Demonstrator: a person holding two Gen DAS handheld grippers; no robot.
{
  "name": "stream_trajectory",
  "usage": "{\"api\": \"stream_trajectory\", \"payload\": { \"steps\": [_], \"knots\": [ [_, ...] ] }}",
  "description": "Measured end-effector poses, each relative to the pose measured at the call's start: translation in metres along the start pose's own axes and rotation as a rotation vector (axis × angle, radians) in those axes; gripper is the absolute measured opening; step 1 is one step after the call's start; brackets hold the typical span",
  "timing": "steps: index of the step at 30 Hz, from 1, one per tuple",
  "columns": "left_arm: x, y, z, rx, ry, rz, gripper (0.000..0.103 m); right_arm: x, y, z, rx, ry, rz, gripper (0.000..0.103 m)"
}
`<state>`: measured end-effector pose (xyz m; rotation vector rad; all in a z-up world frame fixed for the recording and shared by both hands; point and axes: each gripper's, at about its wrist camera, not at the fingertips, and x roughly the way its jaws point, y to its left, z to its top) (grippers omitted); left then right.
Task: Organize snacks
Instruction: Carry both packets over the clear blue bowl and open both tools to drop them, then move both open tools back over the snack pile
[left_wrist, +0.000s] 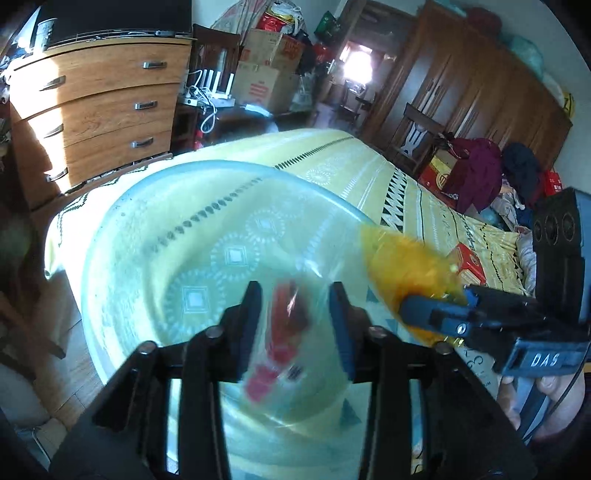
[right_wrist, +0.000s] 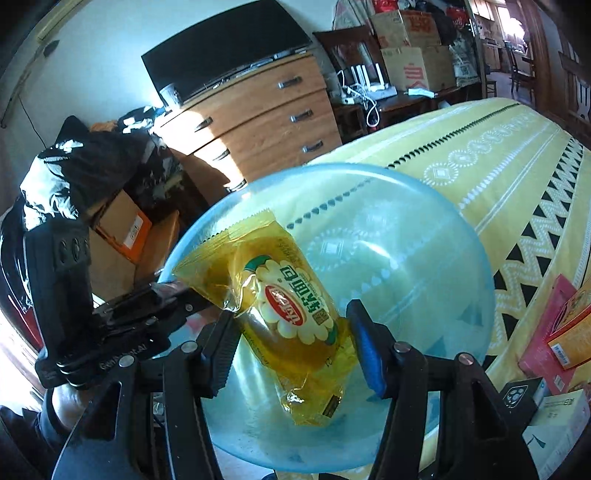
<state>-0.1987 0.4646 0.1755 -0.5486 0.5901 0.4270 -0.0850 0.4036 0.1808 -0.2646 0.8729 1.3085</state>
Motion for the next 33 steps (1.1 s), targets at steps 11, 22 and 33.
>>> {"api": "stream_trajectory", "payload": {
  "steps": [11, 22, 33],
  "knots": [
    [-0.004, -0.009, -0.009, 0.103, -0.048, -0.068, 0.059, -0.057, -0.02, -0.022, 0.083, -0.12, -0.058, 0.083],
    [0.028, -0.067, -0.03, 0.429, 0.009, 0.001, 0.059, -0.183, -0.074, -0.193, 0.275, -0.182, -0.316, 0.083],
    [0.011, -0.09, -0.05, 0.359, 0.007, -0.064, 0.07, -0.277, -0.146, -0.358, 0.58, -0.18, -0.58, 0.083]
  ]
}}
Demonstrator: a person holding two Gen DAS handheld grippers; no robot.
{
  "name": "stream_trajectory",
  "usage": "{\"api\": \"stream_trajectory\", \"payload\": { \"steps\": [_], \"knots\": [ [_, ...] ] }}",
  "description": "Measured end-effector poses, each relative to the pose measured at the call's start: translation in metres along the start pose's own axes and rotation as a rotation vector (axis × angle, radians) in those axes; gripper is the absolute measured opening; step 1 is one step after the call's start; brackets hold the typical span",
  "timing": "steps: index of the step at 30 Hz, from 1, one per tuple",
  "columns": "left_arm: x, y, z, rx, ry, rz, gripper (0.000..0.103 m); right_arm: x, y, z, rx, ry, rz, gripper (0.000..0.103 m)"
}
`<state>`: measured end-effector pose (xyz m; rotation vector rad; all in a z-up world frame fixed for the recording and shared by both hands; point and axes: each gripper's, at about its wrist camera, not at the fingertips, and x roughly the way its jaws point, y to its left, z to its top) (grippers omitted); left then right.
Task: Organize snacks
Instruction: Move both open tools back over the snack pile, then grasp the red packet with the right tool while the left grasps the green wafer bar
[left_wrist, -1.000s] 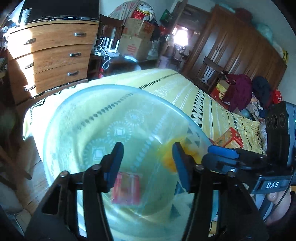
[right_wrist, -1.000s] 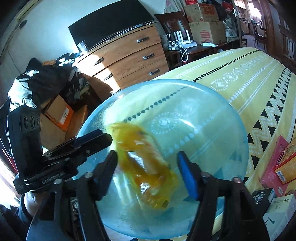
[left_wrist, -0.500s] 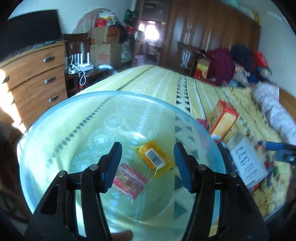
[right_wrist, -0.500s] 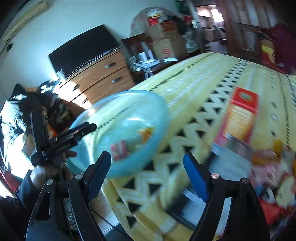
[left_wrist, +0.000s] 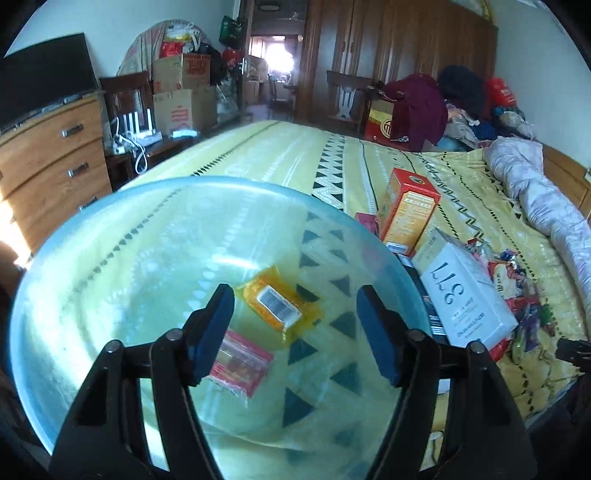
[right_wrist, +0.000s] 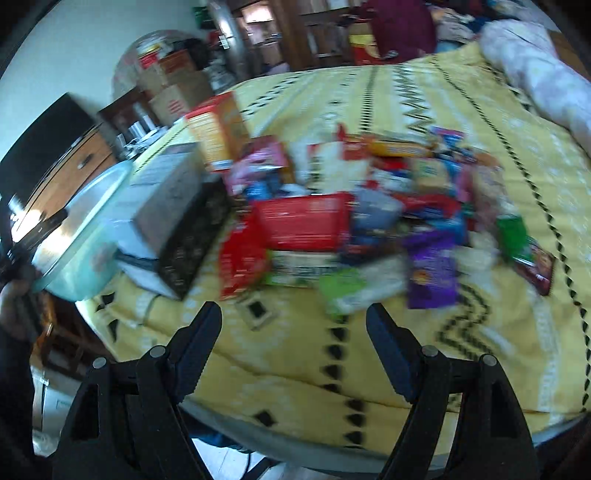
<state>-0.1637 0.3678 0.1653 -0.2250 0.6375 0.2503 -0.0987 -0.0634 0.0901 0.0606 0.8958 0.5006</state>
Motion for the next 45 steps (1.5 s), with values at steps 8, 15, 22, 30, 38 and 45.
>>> {"api": "stream_trajectory", "payload": {
  "steps": [8, 15, 22, 30, 38, 45],
  "knots": [
    [-0.047, -0.033, 0.022, -0.048, -0.137, -0.073, 0.076, 0.042, 0.035, 0.028, -0.513, 0.047, -0.015, 0.083],
    [-0.064, -0.111, -0.001, 0.028, -0.046, -0.323, 0.083, 0.115, 0.052, 0.047, -1.018, 0.126, -0.134, 0.083],
    [-0.045, -0.173, -0.04, 0.116, 0.122, -0.481, 0.086, 0.152, 0.058, 0.047, -1.07, 0.14, -0.101, 0.085],
    [-0.028, -0.204, -0.063, 0.103, 0.211, -0.552, 0.087, 0.103, 0.048, 0.057, -0.841, 0.031, -0.043, 0.062],
    [0.027, -0.234, -0.094, 0.096, 0.317, -0.507, 0.086, -0.005, -0.027, 0.052, -0.354, -0.154, 0.059, 0.059],
    [0.048, -0.314, -0.101, 0.34, 0.286, -0.599, 0.086, -0.038, -0.115, 0.004, 0.014, -0.12, 0.084, 0.059]
  ]
}}
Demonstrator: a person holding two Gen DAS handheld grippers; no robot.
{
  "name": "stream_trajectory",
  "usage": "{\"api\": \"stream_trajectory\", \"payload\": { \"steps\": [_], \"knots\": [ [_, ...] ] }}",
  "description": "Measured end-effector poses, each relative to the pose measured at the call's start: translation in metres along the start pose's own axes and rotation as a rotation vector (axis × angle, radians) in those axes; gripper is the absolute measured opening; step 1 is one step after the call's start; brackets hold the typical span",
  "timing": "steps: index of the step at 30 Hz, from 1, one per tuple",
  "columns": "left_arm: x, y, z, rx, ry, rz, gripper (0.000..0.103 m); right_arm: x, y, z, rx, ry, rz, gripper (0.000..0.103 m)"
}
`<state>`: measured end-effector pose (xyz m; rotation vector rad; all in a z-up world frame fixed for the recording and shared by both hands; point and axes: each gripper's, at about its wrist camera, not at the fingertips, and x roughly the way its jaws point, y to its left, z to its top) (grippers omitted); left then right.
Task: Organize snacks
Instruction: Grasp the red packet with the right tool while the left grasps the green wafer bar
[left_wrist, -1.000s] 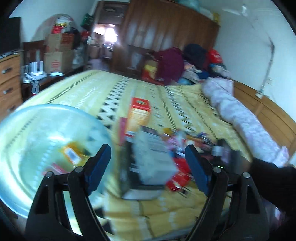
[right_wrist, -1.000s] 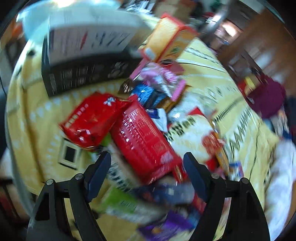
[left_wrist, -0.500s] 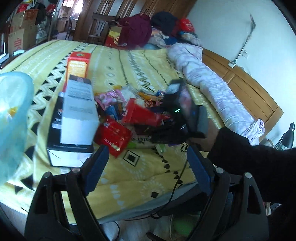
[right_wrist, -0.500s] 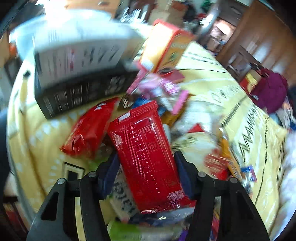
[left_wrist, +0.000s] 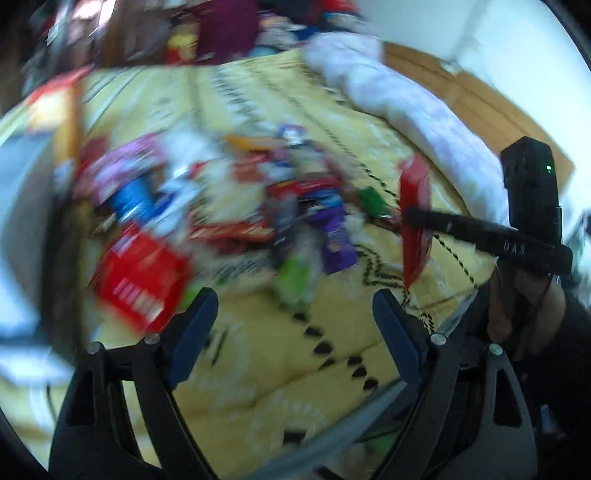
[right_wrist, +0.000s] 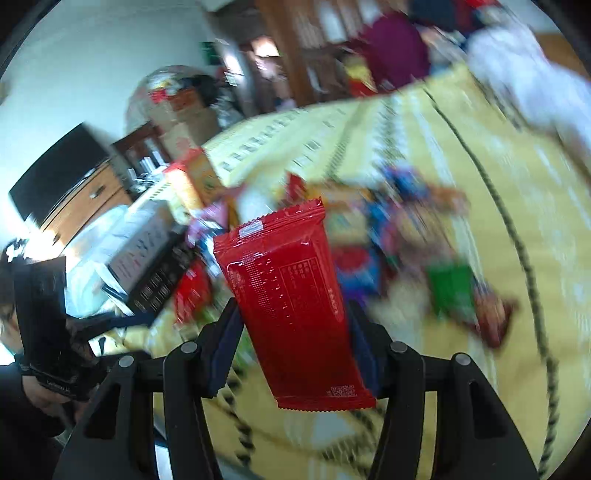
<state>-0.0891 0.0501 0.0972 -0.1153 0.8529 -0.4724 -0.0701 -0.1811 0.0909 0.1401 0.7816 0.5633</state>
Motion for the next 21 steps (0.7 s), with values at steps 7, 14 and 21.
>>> {"api": "stream_trajectory", "payload": {
  "steps": [7, 14, 21],
  "knots": [
    [0.066, -0.026, 0.011, 0.169, 0.099, 0.022, 0.047, -0.003, -0.038, -0.034, 0.142, 0.038, 0.019, 0.059],
    [0.084, -0.04, 0.007, 0.275, 0.106, 0.053, 0.05, 0.001, -0.051, -0.039, 0.171, 0.039, 0.043, 0.059],
    [0.085, -0.038, -0.017, 0.249, 0.21, 0.046, 0.003, 0.017, -0.067, -0.044, 0.216, 0.052, 0.027, 0.059]
  ]
}}
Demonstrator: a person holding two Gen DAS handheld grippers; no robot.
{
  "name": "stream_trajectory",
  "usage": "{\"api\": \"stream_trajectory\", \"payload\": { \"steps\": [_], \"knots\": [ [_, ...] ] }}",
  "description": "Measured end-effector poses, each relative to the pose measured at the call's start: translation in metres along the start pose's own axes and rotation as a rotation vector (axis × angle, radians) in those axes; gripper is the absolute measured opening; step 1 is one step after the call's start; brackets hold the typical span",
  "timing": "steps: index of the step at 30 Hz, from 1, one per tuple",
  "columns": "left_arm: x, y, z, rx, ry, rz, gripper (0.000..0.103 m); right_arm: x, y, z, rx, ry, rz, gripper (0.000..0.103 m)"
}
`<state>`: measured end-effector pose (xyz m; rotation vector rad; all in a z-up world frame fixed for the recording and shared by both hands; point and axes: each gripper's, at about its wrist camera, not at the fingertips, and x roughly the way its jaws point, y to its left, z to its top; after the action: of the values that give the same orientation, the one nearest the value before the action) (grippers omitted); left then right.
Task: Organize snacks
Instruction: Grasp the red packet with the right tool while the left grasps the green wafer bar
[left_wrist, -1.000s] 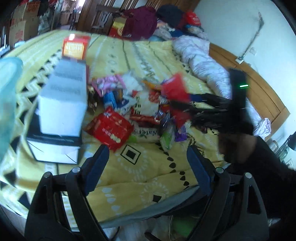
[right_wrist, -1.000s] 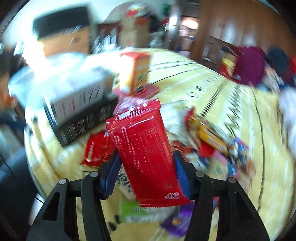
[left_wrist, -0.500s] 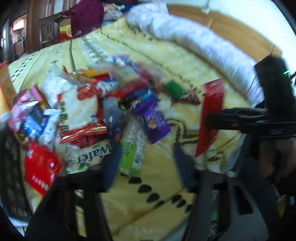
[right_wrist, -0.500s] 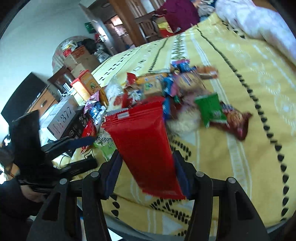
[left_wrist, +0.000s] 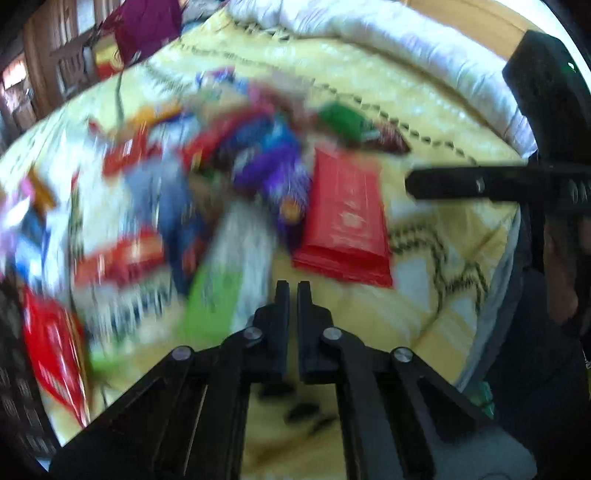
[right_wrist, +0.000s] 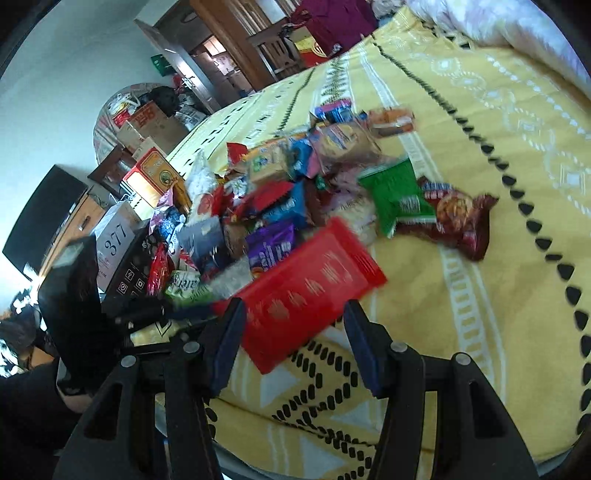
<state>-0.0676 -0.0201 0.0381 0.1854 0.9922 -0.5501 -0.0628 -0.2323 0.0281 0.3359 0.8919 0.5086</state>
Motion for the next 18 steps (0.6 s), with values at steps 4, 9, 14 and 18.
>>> {"api": "stream_trajectory", "payload": {
  "steps": [4, 9, 14, 18],
  "knots": [
    [-0.022, 0.008, -0.033, -0.101, -0.008, -0.068, 0.004, 0.007, -0.007, -0.01, 0.055, 0.026, 0.015, 0.065],
    [-0.055, 0.015, -0.041, -0.123, -0.107, -0.02, 0.034, 0.014, -0.012, -0.001, 0.178, 0.004, 0.105, 0.076],
    [-0.074, 0.026, -0.022, -0.152, -0.201, 0.064, 0.045, 0.049, -0.008, 0.015, 0.343, 0.065, 0.002, 0.083],
    [-0.062, 0.022, -0.012, -0.114, -0.21, 0.078, 0.056, 0.079, 0.006, 0.022, 0.241, 0.084, -0.109, 0.083]
  ]
}}
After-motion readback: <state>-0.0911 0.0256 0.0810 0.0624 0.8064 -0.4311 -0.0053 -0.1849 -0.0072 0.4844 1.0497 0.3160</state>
